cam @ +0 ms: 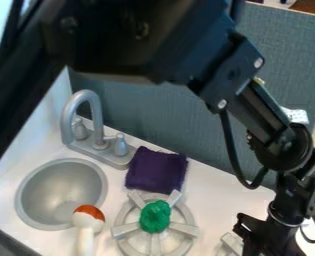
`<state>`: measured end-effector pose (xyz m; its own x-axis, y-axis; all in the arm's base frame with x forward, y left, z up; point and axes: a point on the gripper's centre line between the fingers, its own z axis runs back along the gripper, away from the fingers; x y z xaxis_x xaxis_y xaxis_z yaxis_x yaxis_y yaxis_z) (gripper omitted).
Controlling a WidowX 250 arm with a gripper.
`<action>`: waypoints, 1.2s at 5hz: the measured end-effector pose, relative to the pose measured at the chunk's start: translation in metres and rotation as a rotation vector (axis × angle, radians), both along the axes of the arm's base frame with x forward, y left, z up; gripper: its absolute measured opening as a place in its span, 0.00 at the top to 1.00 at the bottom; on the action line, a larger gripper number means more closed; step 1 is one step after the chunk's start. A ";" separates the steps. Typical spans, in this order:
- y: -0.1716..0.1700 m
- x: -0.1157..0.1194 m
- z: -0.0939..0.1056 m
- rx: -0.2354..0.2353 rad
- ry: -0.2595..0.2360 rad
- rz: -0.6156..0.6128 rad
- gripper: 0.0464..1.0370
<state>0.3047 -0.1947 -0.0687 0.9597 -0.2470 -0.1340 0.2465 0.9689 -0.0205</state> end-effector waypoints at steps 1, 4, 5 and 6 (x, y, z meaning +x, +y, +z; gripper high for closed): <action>-0.001 0.004 -0.018 0.029 0.034 0.016 0.60; -0.002 0.002 -0.024 -0.047 0.078 0.097 0.03; 0.008 0.004 0.011 -0.066 -0.016 0.130 0.03; 0.031 -0.011 0.052 -0.091 -0.098 0.167 0.03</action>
<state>0.2942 -0.1639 -0.0168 0.9956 -0.0906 -0.0221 0.0882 0.9917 -0.0936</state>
